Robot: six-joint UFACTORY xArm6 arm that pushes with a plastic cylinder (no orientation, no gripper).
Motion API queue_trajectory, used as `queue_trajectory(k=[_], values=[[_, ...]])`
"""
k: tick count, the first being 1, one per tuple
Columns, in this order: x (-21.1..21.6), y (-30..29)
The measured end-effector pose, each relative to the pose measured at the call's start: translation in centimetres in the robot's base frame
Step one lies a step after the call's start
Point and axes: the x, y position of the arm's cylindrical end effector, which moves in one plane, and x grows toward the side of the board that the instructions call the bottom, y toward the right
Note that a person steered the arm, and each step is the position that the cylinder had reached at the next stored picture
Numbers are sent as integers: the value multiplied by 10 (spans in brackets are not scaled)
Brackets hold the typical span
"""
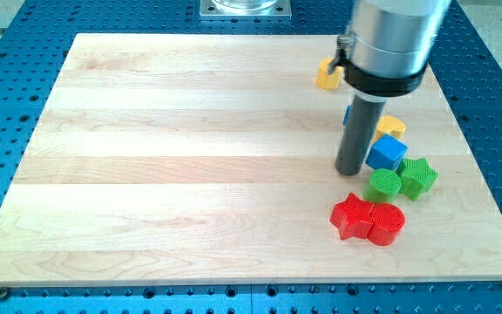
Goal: Place the triangle at the bottom right of the hexagon
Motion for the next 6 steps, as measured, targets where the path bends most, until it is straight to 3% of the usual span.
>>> queue_trajectory(k=[4, 5, 6], values=[[-27, 33], [-39, -17], [-61, 33]])
